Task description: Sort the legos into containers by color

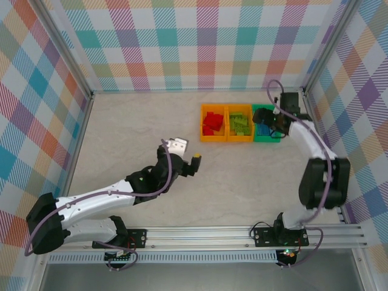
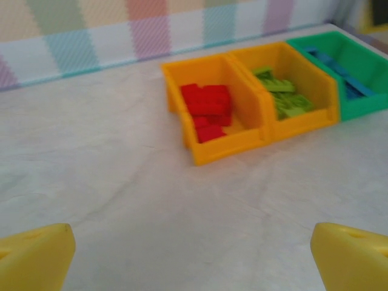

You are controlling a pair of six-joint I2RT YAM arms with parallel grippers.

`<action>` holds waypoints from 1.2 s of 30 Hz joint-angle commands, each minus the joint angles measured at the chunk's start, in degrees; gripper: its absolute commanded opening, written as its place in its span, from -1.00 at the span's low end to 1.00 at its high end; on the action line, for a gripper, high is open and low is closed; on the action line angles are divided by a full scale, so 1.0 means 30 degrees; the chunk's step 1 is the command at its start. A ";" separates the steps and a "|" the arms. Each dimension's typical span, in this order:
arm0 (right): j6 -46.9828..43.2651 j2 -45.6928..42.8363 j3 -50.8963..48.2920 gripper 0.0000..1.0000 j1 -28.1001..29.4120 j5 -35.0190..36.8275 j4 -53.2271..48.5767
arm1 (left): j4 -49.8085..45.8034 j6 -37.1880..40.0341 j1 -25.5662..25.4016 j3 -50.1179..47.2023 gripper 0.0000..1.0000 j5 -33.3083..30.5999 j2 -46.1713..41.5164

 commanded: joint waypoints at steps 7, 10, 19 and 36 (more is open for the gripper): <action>-0.2251 -0.7858 -1.1002 0.99 0.0055 0.2976 0.7691 | 0.3025 0.3196 0.5855 -0.5167 1.00 -0.0212 -0.4617; -0.2727 -0.7121 -1.2854 1.00 0.0058 0.3652 1.1076 | 0.3424 0.3463 0.7663 -0.5807 1.00 0.0379 -0.4763; -0.4712 -0.0610 -1.3634 0.99 0.0092 0.2350 2.1572 | 0.5978 0.5403 1.0588 -0.7610 1.00 0.1368 -0.3478; -0.5127 0.0269 -1.5576 0.99 0.0938 0.3977 2.6035 | 1.2728 0.5000 1.5686 -0.6609 1.00 0.6538 0.4678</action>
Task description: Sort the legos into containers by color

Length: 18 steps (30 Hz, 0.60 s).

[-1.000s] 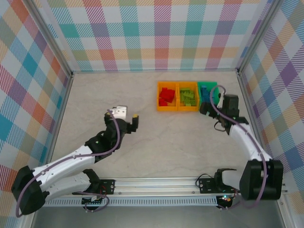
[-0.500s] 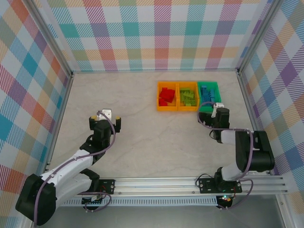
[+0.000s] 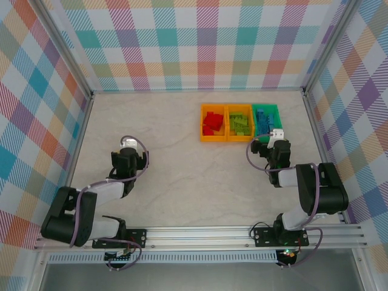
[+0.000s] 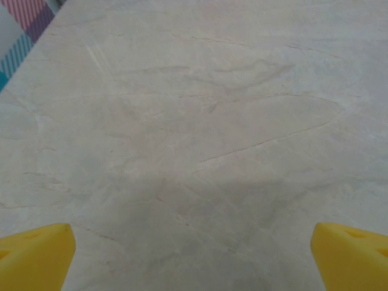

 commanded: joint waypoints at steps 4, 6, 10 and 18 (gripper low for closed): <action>-0.0319 0.0029 0.0096 0.99 -0.0292 -0.1372 0.0609 | 0.4718 -0.0932 0.2068 0.2037 1.00 0.4455 0.4331; -0.0310 0.0029 0.0144 0.99 -0.0445 -0.1779 0.0454 | 0.4453 -0.1673 0.2748 0.1789 1.00 0.5147 0.4153; -0.0339 0.0027 0.0129 0.99 -0.0452 -0.1752 0.0502 | 0.5699 -0.1626 0.2700 0.1285 1.00 0.4844 0.4556; -0.0339 0.0029 0.0100 1.00 -0.0465 -0.1711 0.0557 | 0.5612 -0.1590 0.2645 0.1286 1.00 0.4833 0.4503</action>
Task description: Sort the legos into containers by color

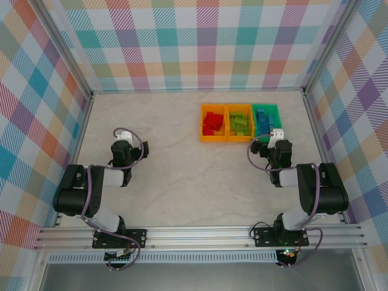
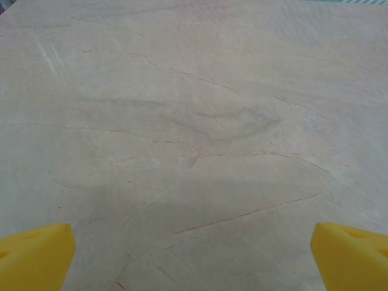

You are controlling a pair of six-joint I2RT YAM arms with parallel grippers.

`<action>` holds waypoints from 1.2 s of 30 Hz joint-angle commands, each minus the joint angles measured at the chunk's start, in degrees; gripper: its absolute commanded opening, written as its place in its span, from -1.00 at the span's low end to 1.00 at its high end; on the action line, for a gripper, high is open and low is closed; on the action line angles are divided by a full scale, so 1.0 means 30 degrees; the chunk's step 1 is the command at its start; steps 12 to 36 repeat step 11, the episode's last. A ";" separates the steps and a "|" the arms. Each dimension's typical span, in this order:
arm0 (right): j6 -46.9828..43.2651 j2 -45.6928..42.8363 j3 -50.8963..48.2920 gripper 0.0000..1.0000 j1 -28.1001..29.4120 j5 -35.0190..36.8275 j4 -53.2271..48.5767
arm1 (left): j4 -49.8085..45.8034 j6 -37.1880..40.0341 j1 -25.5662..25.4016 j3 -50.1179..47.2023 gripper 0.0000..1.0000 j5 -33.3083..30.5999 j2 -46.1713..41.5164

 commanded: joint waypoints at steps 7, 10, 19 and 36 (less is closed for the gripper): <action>-0.0211 0.0065 0.0321 0.99 -0.0097 -0.0689 0.0066 | 0.0940 -0.0168 0.0106 -0.0166 1.00 0.0262 0.0030; -0.0237 0.0031 0.0157 0.99 -0.0117 -0.0579 0.0407 | 0.0939 -0.0184 0.0105 -0.0166 1.00 0.0260 0.0030; -0.0244 0.0029 0.0003 0.99 -0.0090 -0.0551 0.0729 | 0.0927 -0.0186 0.0106 -0.0166 1.00 0.0246 0.0011; -0.0244 0.0029 0.0003 0.99 -0.0090 -0.0551 0.0729 | 0.0927 -0.0186 0.0106 -0.0166 1.00 0.0246 0.0011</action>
